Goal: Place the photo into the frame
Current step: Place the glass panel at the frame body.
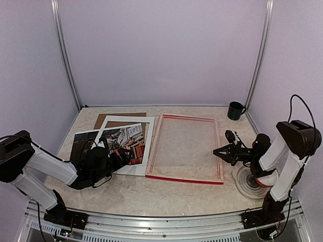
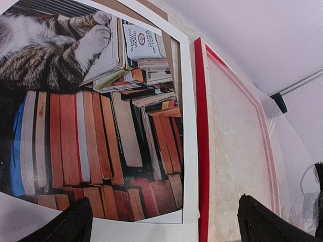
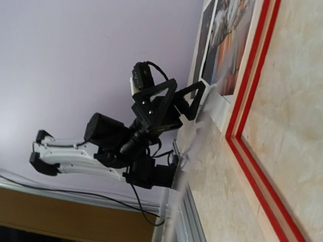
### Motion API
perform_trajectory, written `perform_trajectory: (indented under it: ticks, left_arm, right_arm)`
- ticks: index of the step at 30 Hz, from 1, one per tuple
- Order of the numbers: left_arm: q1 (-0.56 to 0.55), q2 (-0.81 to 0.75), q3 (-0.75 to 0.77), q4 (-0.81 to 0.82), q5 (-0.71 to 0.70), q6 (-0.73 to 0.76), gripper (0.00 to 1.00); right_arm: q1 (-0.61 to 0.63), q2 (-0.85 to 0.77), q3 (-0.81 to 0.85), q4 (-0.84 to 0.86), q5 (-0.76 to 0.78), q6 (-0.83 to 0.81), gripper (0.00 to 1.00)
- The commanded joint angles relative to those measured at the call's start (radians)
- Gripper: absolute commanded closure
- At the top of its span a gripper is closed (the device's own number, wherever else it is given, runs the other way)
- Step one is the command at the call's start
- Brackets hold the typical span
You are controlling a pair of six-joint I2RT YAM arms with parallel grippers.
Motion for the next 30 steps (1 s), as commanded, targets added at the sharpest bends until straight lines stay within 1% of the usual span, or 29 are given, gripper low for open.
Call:
perform_trajectory:
  ticks: [1,5,8,9,12,16,19,22,26,30]
  left_arm:
    - [-0.007,0.003,0.012,0.007,0.002,-0.001,0.01]
    - [-0.008,0.004,0.009,0.004,0.002,-0.001,0.01]
    - [-0.007,0.002,0.007,0.003,0.0,0.0,0.01]
    - [-0.008,0.002,0.007,0.002,-0.001,-0.001,0.01]
    - [-0.008,0.004,0.006,0.005,-0.002,-0.001,0.01]
    - [-0.008,0.011,0.008,0.012,0.003,-0.004,0.01]
    - [-0.008,0.017,0.01,0.015,0.006,-0.004,0.01]
    - [-0.007,0.021,0.012,0.018,0.009,-0.008,0.01]
    - [-0.009,0.026,0.012,0.019,0.011,-0.009,0.01]
    - [-0.009,0.025,0.012,0.018,0.01,-0.008,0.01]
  right_arm:
    - [0.011,0.068,-0.001,0.252,0.018,0.111,1.0]
    - [0.016,0.098,-0.001,0.278,0.009,0.125,1.0]
    - [0.016,0.083,-0.009,0.214,-0.004,0.083,0.99]
    - [0.016,0.07,-0.009,0.144,-0.009,0.053,0.98]
    - [0.016,0.009,-0.003,-0.084,-0.01,-0.114,0.97]
    - [0.016,-0.076,0.041,-0.431,0.019,-0.342,0.88]
    - [0.016,-0.114,0.085,-0.601,0.035,-0.449,0.84]
    - [0.015,-0.124,0.105,-0.661,0.044,-0.487,0.82]
    - [0.016,-0.11,0.117,-0.701,0.059,-0.527,0.77]
    - [0.017,-0.095,0.121,-0.709,0.061,-0.551,0.73]
